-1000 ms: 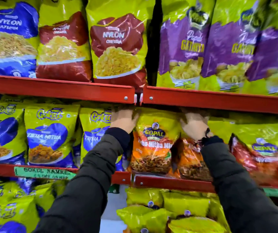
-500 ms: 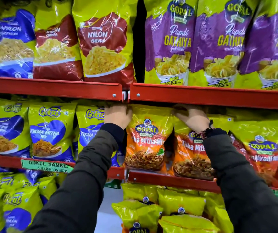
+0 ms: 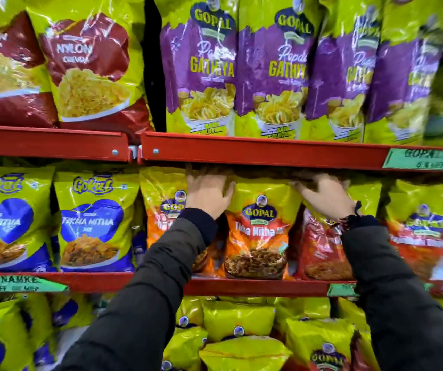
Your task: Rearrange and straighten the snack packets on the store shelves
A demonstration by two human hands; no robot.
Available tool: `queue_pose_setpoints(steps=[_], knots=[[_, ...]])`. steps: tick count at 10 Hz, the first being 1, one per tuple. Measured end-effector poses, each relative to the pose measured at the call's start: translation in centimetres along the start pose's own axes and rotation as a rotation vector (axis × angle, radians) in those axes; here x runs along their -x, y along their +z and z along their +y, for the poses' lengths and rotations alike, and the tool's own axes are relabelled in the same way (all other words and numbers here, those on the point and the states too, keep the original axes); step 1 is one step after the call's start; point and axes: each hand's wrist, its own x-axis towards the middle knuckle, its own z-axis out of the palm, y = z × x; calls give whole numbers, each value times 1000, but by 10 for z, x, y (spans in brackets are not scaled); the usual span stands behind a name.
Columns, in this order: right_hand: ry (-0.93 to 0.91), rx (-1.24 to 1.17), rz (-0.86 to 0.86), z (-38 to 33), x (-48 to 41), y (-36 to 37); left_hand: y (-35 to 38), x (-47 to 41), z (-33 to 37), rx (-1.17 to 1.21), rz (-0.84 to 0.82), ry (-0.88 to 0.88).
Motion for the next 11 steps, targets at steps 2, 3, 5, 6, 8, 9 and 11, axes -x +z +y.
queue_pose_setpoints(steps=[2,3,5,6,8,9,11], knots=[[-64,-138,28,19,-7,-7,-14,-12,-1,-1,-202,-70],[27,-111,48,21,-11,12,-12,-19,4,-72,-92,2],[81,-54,182,14,-2,29,-4,-11,4,-86,-22,15],[81,39,309,3,15,32,-3,7,-1,-87,101,-2],[-140,-137,378,-57,76,46,-27,54,-26,16,254,153],[-231,-118,415,-108,95,37,-66,65,-40,27,328,192],[-359,-126,625,-215,93,-21,-174,57,-52,-38,544,215]])
